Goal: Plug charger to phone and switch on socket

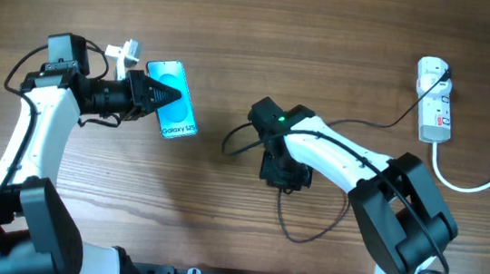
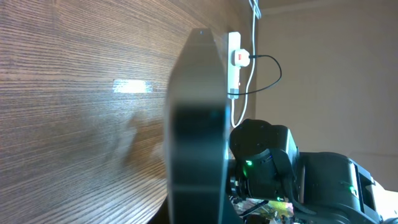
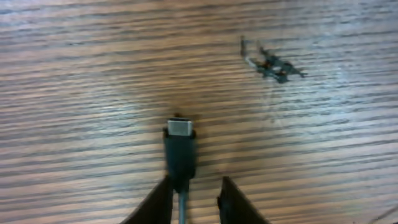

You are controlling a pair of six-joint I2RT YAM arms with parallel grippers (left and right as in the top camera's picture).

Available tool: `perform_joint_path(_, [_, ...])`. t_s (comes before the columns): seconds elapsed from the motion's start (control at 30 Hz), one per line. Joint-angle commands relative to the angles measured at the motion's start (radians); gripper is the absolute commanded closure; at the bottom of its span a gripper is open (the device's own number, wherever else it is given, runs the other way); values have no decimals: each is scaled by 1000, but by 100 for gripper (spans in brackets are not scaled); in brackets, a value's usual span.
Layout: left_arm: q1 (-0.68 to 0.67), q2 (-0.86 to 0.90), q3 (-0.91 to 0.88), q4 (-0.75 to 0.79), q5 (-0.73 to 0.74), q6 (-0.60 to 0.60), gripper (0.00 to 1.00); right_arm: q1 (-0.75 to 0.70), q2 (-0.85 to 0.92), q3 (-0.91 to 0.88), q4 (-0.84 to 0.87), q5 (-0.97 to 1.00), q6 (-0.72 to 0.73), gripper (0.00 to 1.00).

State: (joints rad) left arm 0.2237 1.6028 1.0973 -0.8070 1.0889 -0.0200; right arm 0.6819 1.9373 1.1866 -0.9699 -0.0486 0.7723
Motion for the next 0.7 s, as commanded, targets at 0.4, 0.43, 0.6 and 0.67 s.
perform_joint_path(0.4, [4,-3,-5,7,24,13,96,7,36,-18,47,82,-46,96])
perform_joint_path(0.43, [4,-3,-5,7,25,13,96,7,36,-18,51,82,-63,96])
perform_joint_path(0.6, [3,-3,-5,6,25,13,96,7,36,-55,88,82,-40,85])
perform_joint_path(0.67, [4,-3,-5,6,25,13,96,7,36,-63,88,78,-37,84])
